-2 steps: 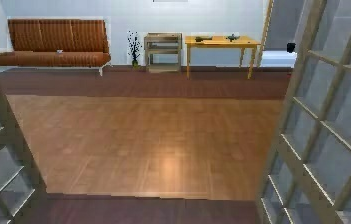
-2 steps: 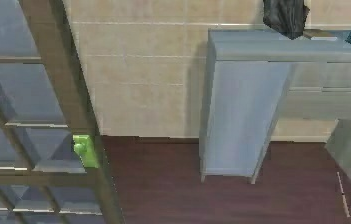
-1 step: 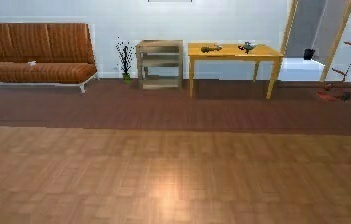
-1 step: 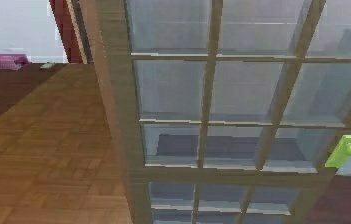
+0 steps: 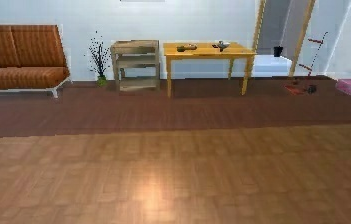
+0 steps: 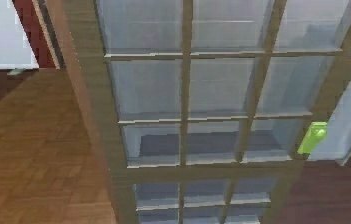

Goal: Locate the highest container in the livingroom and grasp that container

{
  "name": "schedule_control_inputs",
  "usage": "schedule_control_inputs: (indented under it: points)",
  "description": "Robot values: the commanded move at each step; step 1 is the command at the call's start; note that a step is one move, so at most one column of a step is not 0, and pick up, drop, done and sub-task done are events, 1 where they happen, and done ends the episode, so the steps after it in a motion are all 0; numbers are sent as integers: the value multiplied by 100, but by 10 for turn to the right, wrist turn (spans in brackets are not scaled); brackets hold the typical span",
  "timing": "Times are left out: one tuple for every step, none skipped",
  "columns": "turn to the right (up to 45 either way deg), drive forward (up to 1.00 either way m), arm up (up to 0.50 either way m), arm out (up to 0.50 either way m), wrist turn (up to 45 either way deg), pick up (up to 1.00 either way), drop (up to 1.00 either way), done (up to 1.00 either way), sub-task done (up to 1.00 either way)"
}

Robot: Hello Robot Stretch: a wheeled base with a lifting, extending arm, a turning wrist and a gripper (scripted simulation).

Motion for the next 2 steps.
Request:
schedule_control_inputs:
  points:
    - [0, 50, 0, 0, 0, 0, 0, 0, 0]
    - [150, 0, 0, 0, 0, 0, 0, 0, 0]
